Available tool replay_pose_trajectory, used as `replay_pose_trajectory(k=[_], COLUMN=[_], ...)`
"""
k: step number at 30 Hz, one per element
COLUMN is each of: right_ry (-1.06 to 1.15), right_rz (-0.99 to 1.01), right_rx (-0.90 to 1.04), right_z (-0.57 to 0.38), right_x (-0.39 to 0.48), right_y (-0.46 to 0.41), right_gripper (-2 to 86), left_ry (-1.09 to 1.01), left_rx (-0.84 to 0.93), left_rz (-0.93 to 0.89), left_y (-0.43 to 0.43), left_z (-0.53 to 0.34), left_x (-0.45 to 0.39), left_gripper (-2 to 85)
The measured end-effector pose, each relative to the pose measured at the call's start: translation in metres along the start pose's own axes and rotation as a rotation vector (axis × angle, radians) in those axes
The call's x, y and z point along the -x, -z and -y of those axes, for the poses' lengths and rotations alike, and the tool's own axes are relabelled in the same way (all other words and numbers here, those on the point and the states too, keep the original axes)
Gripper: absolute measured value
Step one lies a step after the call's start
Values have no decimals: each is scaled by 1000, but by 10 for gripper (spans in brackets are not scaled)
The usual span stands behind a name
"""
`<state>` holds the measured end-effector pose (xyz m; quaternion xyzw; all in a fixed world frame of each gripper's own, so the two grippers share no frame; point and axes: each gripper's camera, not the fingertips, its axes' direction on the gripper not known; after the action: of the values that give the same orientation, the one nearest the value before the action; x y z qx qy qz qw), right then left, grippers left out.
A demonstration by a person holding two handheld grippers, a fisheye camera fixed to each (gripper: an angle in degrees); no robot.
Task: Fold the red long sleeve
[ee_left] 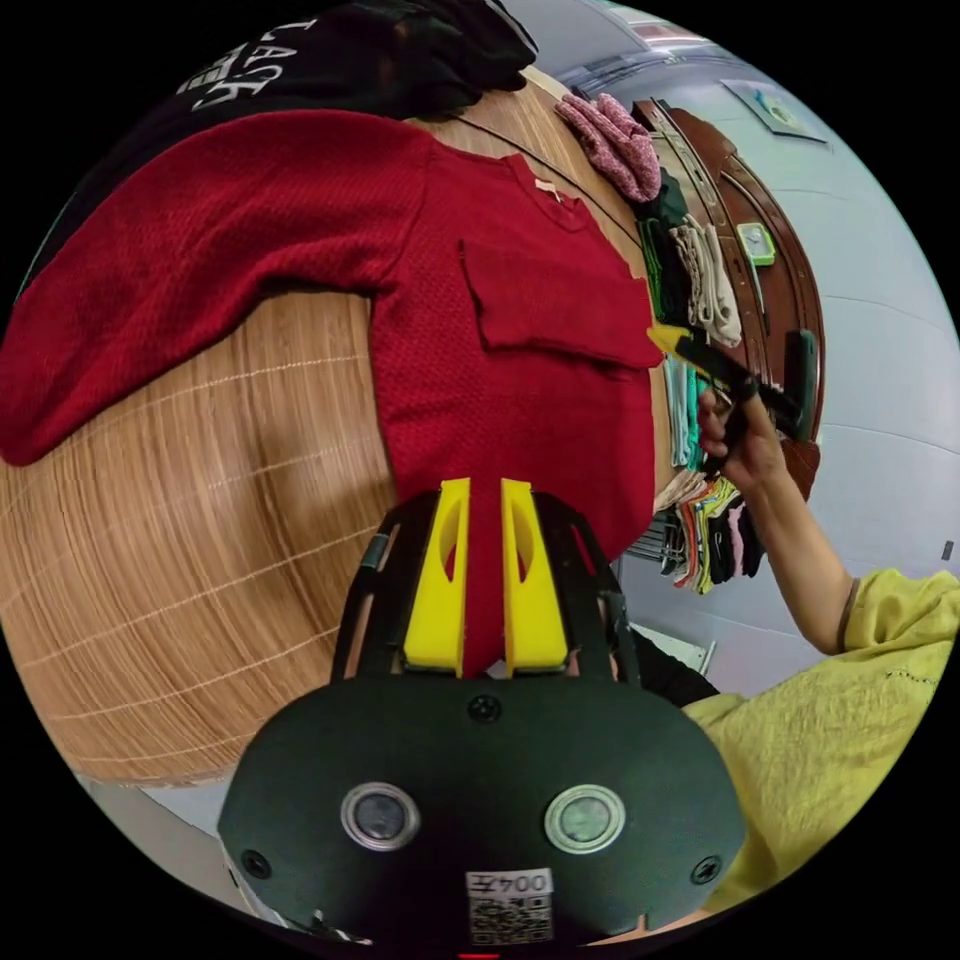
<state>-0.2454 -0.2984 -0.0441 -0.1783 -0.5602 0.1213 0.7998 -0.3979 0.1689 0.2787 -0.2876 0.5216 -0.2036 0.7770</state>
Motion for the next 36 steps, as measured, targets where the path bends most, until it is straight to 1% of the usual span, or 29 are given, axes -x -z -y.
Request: replay_pose_trajectory(k=[3,5,7,12,14,16,21,27,30,31,36], right_ry=[-89,-157,-197,-220,-210,-183,-156,-179,-178,-177,-171], right_rz=[-112,-167,-173,-161,-149,-145,-137,-79,-60,-56,-60], right_rx=[150,276,360,436,440,456,443,452,461,462,456], right_z=[-37,-69,-87,-100,-91,-84,-75,-64,-60,-59,-58], right_x=[-58,-101,-127,-167,-178,-183,-198,-224,-236,-240,-250], right_y=[-7,-24,-39,-78,-84,-87,-91,-91,-90,-89,-87], right_gripper=[88,78,82,86,77,75,72,73,72,72,70], left_ry=[-60,-144,-234,-453,-544,-594,-614,-644,-610,-594,-622], left_rx=[6,22,45,149,244,298,352,429,429,426,375], left_rz=[31,113,197,406,529,599,582,619,612,612,624], left_y=[8,12,13,6,-1,-3,4,5,18,25,65], left_z=[45,89,123,208,242,260,289,303,308,310,304], left_x=[-27,-55,-81,-140,-158,-168,-187,-213,-221,-225,-258], left_gripper=[56,61,66,93,108,116,122,114,78,48,22])
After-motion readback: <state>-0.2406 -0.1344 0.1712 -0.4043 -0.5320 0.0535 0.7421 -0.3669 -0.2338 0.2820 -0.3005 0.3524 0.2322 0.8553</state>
